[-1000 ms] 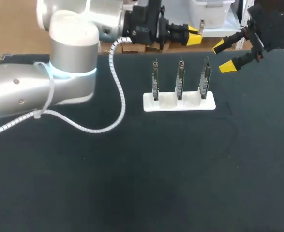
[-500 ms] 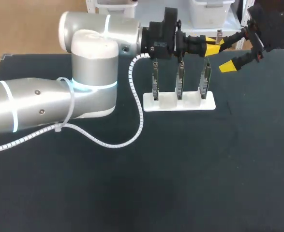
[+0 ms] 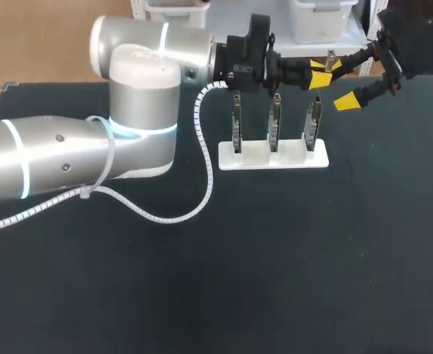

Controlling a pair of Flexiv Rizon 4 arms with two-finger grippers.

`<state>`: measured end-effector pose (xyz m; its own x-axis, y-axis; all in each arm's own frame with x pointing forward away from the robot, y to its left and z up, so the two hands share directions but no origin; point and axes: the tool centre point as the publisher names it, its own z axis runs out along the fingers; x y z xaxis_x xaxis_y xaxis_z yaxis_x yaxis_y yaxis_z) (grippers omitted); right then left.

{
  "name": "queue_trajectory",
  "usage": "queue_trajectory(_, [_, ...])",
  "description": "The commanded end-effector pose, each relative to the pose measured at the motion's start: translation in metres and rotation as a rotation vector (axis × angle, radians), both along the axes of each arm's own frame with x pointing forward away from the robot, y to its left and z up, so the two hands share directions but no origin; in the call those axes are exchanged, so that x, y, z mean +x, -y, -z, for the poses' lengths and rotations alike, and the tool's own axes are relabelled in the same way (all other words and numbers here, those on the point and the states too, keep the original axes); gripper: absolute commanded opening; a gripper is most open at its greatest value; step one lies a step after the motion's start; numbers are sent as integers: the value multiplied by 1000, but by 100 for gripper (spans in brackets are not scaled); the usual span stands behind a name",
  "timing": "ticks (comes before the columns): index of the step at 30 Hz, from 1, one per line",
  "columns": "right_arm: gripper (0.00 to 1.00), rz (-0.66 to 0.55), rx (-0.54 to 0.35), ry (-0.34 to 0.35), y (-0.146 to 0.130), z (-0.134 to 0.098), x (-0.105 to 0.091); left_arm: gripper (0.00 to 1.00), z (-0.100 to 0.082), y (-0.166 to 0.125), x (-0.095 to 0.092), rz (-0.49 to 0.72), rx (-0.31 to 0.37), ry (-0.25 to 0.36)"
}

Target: Pick up the optical module with the left hand, and insert it into the network port with the right hand.

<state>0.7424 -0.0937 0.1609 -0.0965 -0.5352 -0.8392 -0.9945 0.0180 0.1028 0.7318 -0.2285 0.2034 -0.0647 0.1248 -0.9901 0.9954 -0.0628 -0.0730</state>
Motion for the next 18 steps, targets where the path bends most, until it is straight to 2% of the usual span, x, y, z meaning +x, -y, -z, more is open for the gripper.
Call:
queue_trajectory(1, [100,3,-1,2,0,0,-2,0,4,1,-2,-12,-3,-2])
queue_trajectory(8, [100,3,-1,2,0,0,-2,0,13,2,1,-22,23,-10])
queue_trajectory(18, [100,3,-1,2,0,0,-2,0,22,5,5,-37,20,-24])
